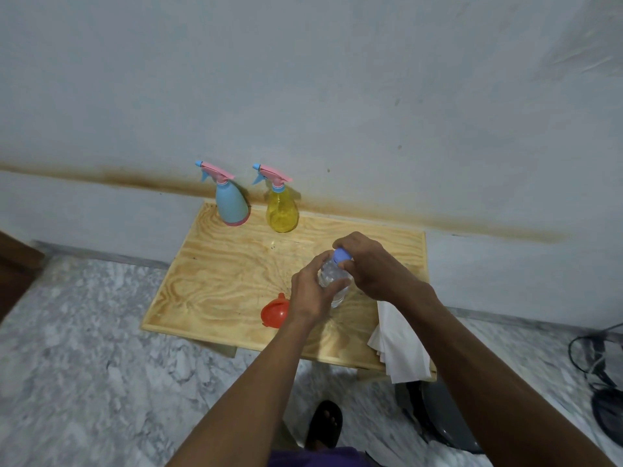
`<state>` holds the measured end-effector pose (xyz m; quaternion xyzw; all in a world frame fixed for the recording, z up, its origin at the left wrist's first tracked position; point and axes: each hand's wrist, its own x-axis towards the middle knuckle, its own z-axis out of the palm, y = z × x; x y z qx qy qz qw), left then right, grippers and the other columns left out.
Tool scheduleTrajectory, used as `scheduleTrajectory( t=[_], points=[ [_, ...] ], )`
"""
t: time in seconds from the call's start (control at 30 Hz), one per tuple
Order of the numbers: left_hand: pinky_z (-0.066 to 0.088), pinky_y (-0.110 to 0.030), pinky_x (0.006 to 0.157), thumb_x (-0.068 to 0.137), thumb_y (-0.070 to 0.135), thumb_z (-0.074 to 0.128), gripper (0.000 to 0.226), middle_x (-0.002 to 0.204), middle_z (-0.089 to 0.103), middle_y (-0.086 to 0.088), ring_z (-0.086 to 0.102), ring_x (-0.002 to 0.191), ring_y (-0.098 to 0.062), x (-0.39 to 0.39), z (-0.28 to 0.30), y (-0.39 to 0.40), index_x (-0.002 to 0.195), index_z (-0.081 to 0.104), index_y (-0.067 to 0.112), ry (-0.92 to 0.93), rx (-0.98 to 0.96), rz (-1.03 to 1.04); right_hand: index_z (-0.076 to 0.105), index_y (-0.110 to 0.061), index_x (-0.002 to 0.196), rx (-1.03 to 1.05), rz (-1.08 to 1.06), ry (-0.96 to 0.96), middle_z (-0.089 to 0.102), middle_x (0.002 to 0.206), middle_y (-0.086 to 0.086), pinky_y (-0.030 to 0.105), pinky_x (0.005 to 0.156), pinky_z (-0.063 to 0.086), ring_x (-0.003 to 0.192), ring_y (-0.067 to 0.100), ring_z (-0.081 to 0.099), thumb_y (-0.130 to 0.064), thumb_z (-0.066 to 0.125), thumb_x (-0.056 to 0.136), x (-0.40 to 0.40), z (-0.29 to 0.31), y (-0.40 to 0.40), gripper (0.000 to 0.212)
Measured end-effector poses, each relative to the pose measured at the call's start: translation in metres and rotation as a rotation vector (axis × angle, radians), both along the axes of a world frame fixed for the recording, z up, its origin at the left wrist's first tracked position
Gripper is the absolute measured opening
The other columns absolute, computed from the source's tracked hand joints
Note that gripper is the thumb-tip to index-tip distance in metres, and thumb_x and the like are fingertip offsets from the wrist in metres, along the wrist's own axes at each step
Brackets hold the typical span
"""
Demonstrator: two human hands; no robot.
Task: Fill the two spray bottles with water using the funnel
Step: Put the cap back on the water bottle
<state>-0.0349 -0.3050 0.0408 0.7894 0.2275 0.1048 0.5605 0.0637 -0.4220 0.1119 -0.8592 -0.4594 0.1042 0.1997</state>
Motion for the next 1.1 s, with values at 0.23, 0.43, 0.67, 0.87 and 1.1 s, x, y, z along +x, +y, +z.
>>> scheduleTrajectory(
  t=[0.23,0.43,0.67,0.87,1.1],
  points=[
    [0.051,-0.019,0.082,0.074,0.039,0.074,0.062,0.112,0.070,0.005,0.065,0.097,-0.008,-0.001,0.003,-0.001,0.132,0.058,0.021,-0.018,0.009,0.004,0.059,-0.001,0.113,-0.073,0.015,-0.162,0.056,0.102,0.015,0.042,0.067,0.053,0.076,0.030,0.059,-0.019,0.063,0.094,-0.002,0.003,0.005,0.026],
    [0.049,-0.016,0.088,0.077,0.032,0.078,0.065,0.122,0.067,0.005,0.062,0.106,-0.007,0.000,-0.001,0.001,0.136,0.055,0.019,-0.010,-0.007,0.013,0.060,0.001,0.105,-0.138,0.061,-0.294,0.058,0.094,0.018,0.034,0.057,0.039,0.071,0.031,0.057,-0.021,0.063,0.094,0.003,-0.003,0.009,0.025],
    [0.053,-0.019,0.087,0.075,0.027,0.079,0.061,0.119,0.069,0.003,0.065,0.105,-0.011,0.000,-0.002,-0.003,0.133,0.059,0.019,-0.015,-0.024,0.051,0.060,0.003,0.091,-0.092,-0.003,-0.281,0.057,0.081,0.018,0.030,0.050,0.034,0.059,0.030,0.054,-0.021,0.070,0.088,-0.001,-0.002,0.010,0.026],
    [0.057,-0.036,0.081,0.073,0.031,0.079,0.029,0.095,0.073,0.007,0.068,0.093,-0.008,-0.001,-0.001,-0.005,0.099,0.067,0.024,-0.050,-0.012,0.039,0.053,-0.002,0.068,0.077,-0.180,-0.265,0.047,0.058,0.013,0.027,0.041,0.031,0.048,0.023,0.033,-0.024,0.075,0.082,-0.011,-0.008,0.014,0.035],
    [0.055,-0.028,0.083,0.073,0.053,0.064,0.058,0.105,0.073,0.008,0.067,0.095,-0.005,-0.004,0.005,-0.004,0.124,0.065,0.025,-0.054,0.024,0.065,0.063,-0.006,0.108,0.135,-0.229,0.001,0.060,0.091,0.011,0.040,0.070,0.049,0.079,0.030,0.058,-0.028,0.060,0.086,-0.016,-0.014,0.008,0.032]
  ],
)
